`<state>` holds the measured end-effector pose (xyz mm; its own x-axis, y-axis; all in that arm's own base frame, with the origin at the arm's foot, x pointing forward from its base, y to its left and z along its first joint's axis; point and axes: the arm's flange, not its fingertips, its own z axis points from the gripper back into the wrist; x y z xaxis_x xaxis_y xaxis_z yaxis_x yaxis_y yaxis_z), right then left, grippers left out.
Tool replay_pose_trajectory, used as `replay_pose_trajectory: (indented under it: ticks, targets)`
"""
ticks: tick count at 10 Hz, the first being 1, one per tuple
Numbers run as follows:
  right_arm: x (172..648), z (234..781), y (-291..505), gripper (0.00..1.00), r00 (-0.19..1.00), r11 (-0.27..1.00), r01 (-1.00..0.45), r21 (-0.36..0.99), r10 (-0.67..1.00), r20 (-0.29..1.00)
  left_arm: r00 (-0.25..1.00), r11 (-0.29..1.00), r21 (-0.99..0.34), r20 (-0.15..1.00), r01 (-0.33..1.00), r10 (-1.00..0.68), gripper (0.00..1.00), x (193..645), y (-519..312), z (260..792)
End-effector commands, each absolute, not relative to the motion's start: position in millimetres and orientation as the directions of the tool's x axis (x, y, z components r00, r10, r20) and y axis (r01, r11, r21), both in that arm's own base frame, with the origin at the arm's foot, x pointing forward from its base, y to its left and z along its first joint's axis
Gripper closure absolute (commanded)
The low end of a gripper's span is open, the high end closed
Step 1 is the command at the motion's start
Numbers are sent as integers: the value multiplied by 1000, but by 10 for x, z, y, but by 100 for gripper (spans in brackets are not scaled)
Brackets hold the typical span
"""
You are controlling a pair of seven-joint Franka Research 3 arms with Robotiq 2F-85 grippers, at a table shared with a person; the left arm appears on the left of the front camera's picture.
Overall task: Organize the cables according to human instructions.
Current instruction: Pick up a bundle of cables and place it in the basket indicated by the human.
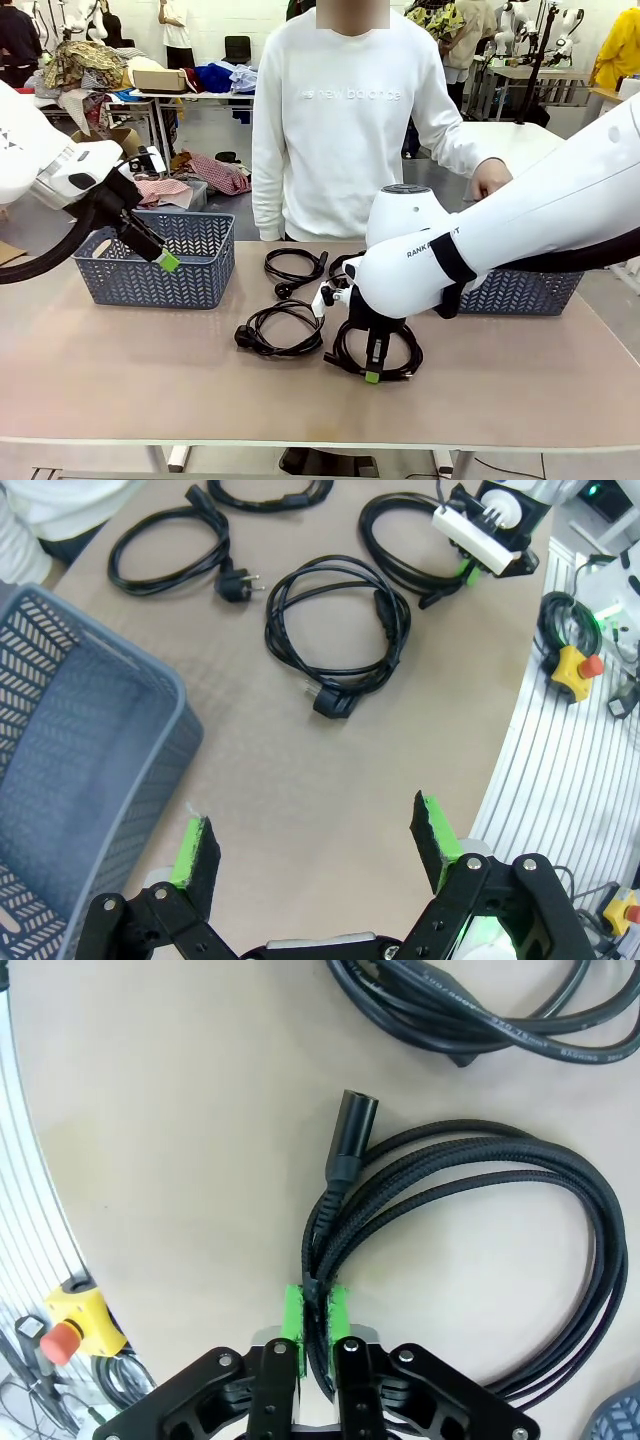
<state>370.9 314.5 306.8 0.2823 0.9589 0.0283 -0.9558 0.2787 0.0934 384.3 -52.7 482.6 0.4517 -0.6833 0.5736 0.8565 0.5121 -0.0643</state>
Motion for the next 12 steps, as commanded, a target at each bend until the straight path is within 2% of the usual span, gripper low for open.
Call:
replay_pose_trajectory:
  ticks: [1,4,7,10,12]
  targets:
    - [3572,3207,3092,100,312,308,-946,99,950,28,433,494,-70,595,867,-677,0,3849,-509,4804]
    - [3551,3573,3026,100,258,254,-965,71,965,41,433,494,-70,595,867,-677,0,3849,-509,4804]
    - [3534,4054,2898,100,157,152,-978,144,987,19,433,494,-70,595,867,-677,0,3849,-509,4804]
    - [3679,4578,2524,100,19,14,-985,172,999,26,433,494,-70,595,867,-677,0,3849,-509,4804]
    - [3868,4832,2205,100,-7,-10,-989,146,1000,22,433,494,-70,595,867,-677,0,3849,-509,4804]
